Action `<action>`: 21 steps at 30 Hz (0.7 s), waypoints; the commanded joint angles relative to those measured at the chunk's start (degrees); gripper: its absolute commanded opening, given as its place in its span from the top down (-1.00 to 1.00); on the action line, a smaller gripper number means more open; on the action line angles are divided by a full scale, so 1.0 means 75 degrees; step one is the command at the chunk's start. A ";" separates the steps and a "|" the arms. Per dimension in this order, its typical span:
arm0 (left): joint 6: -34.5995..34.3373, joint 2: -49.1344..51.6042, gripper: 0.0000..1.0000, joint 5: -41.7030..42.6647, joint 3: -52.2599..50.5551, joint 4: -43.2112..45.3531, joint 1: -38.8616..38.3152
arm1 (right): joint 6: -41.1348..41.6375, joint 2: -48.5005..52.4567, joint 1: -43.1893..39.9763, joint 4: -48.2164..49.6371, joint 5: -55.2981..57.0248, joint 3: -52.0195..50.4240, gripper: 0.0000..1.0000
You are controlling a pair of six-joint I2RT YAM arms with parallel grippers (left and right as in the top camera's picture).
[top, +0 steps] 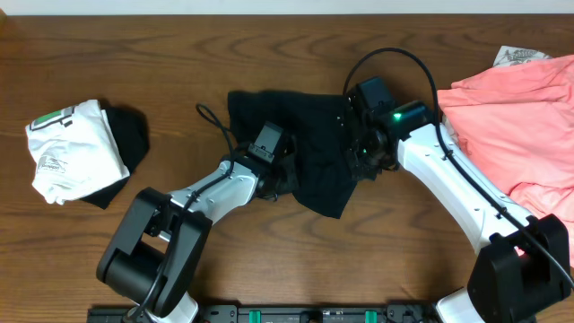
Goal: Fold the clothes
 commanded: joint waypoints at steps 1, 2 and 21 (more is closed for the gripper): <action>0.0259 -0.0038 0.88 -0.0694 -0.0184 -0.0513 0.0184 | -0.0070 -0.0067 -0.0108 0.0047 0.0216 0.0035 0.25; 0.0353 -0.0184 0.88 -0.0793 -0.0184 -0.0679 0.0265 | 0.0047 -0.0093 -0.0131 0.0070 0.0376 0.0035 0.30; 0.1043 -0.3179 0.88 -0.1358 -0.0184 -0.2468 0.2573 | -0.0224 -0.0350 -0.1274 -0.0571 0.0822 -0.0108 0.16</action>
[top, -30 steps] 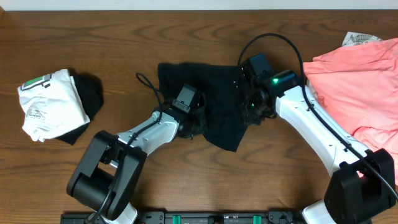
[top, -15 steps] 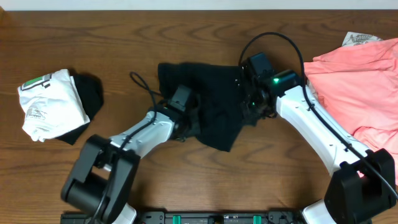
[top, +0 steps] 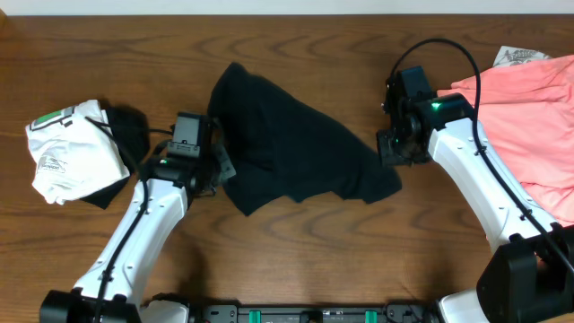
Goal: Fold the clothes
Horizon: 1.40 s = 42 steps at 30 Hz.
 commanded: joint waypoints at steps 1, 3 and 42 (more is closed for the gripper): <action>0.0219 -0.0087 0.88 -0.0111 -0.0020 -0.0023 0.0038 | -0.0828 -0.0090 -0.0006 -0.0070 -0.0300 -0.0181 0.16; 0.0274 -0.0090 0.88 0.0099 -0.0020 0.0128 0.0038 | -0.1416 -0.0090 0.0035 0.0015 -0.0912 -0.0469 0.17; 0.0417 -0.1839 0.89 -0.0175 0.1719 0.0329 0.0038 | -0.2282 -0.0079 0.2241 0.1851 -0.1370 -0.2253 0.15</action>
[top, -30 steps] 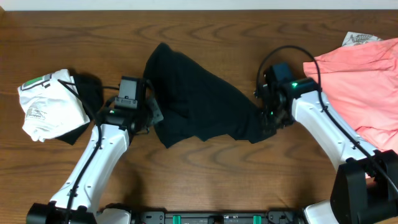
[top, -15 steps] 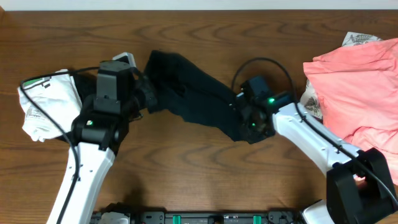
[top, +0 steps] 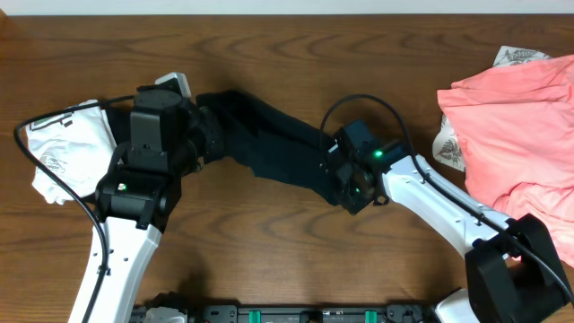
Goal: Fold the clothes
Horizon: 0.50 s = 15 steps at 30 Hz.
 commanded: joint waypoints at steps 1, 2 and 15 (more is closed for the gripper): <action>0.0050 -0.0058 0.88 -0.0198 0.0169 0.0085 0.0032 | -0.0032 -0.0073 0.0224 -0.0003 -0.0195 -0.0050 0.14; 0.0050 -0.0058 0.88 -0.0198 0.0169 0.0087 0.0035 | -0.0035 -0.0073 0.0271 0.0020 -0.0157 -0.0050 0.14; 0.0050 -0.0058 0.88 -0.0198 0.0169 0.0087 0.0032 | -0.0038 0.0041 0.0411 0.0615 0.0516 -0.0612 0.11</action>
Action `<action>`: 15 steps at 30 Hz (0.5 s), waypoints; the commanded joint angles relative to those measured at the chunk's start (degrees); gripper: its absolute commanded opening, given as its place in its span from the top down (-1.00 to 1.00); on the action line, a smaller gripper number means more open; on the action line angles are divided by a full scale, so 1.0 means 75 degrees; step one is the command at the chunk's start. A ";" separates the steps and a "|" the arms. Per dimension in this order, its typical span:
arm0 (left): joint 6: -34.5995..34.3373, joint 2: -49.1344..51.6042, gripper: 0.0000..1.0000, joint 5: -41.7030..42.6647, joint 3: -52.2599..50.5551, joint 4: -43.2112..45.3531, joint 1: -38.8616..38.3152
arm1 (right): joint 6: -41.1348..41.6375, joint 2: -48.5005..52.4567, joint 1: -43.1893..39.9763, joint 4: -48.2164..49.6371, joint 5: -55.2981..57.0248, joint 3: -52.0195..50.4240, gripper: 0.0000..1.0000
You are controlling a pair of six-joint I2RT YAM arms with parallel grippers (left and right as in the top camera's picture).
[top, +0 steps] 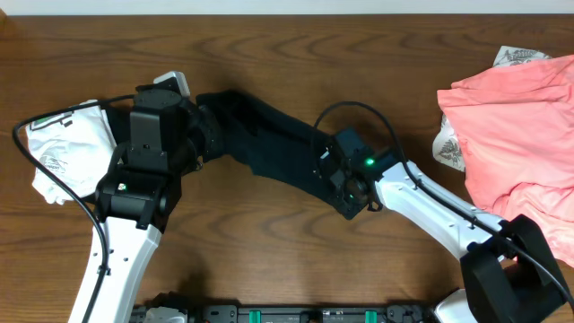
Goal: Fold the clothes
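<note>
A black garment [269,148] hangs as a narrow slanted band between my two grippers, over the middle of the table. My left gripper [203,136] is raised near the camera and is shut on the garment's upper-left end. The fingers are mostly hidden by the wrist and the cloth. My right gripper [339,187] is shut on the lower-right end. A folded white shirt [63,148] lies at the far left on a folded black piece [133,135]. A pile of pink clothes [520,108] lies at the right edge.
A white printed cloth [448,148] peeks out from under the pink pile, and another shows at the top right corner [516,56]. The wooden table [296,260] is bare along the front. The left arm's cable [45,135] loops over the white shirt.
My right gripper has shifted a little up and to the left with its end of the black garment. The band is slightly shorter. The left arm has not moved.
Both grippers were close together on the bunched black garment at mid-table. Then they stood far apart with the garment spread wide between them. Later the left arm was raised beside the folded stack and the right was at mid-table, the garment a narrow band, as now.
</note>
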 commanded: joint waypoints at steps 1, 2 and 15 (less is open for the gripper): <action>0.0050 -0.0058 0.88 -0.0096 0.0169 0.0047 0.0032 | -0.0038 0.0041 0.0044 0.0224 0.0152 -0.0393 0.11; 0.0050 -0.0058 0.88 -0.0096 0.0169 0.0047 0.0032 | -0.0038 0.0041 0.0044 0.0326 0.0154 -0.0487 0.11; 0.0050 -0.0058 0.88 -0.0093 0.0169 0.0041 0.0032 | 0.0172 0.0041 0.0044 0.1276 0.0423 -0.0723 0.43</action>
